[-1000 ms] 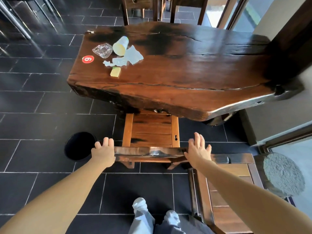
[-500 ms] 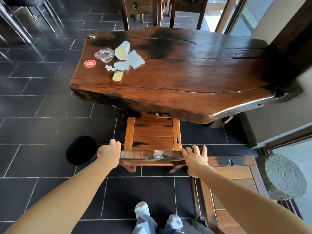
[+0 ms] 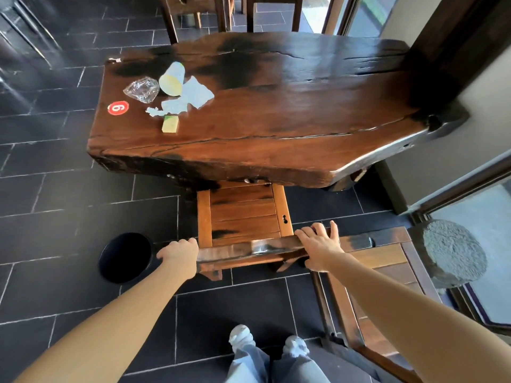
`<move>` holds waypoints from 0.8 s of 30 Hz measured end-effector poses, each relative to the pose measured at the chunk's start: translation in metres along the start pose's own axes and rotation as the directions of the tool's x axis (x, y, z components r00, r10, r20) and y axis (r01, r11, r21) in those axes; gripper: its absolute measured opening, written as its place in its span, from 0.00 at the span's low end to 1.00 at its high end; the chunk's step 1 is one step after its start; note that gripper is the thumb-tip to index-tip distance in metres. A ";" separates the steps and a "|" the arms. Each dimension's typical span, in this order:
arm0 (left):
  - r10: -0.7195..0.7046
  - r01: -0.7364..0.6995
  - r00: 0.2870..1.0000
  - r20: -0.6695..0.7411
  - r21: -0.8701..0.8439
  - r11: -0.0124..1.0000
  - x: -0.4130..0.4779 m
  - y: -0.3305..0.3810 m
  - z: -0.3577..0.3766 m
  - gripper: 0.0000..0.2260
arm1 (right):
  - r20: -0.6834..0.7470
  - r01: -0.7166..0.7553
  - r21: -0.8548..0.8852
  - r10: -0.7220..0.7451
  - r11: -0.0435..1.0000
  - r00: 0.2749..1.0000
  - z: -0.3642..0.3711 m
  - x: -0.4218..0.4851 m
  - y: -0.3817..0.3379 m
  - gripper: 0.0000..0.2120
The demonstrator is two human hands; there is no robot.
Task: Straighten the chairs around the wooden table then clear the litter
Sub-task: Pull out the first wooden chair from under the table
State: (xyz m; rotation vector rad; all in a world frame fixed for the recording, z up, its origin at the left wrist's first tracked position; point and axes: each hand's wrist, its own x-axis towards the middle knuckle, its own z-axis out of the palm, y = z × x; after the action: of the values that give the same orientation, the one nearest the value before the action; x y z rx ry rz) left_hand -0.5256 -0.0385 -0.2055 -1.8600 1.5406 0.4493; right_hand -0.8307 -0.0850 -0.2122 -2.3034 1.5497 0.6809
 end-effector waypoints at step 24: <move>0.248 -0.433 0.772 -0.585 -0.198 0.879 -0.114 0.181 -0.067 0.33 | -0.353 0.067 0.603 0.190 0.795 0.916 0.001 -0.120 0.025 0.29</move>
State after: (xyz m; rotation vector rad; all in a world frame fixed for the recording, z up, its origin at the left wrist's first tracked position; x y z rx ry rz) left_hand -0.7373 -0.0150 -0.1338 -2.0665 2.3479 0.3648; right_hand -0.8914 0.0003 -0.1487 -1.9508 1.6909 -0.2940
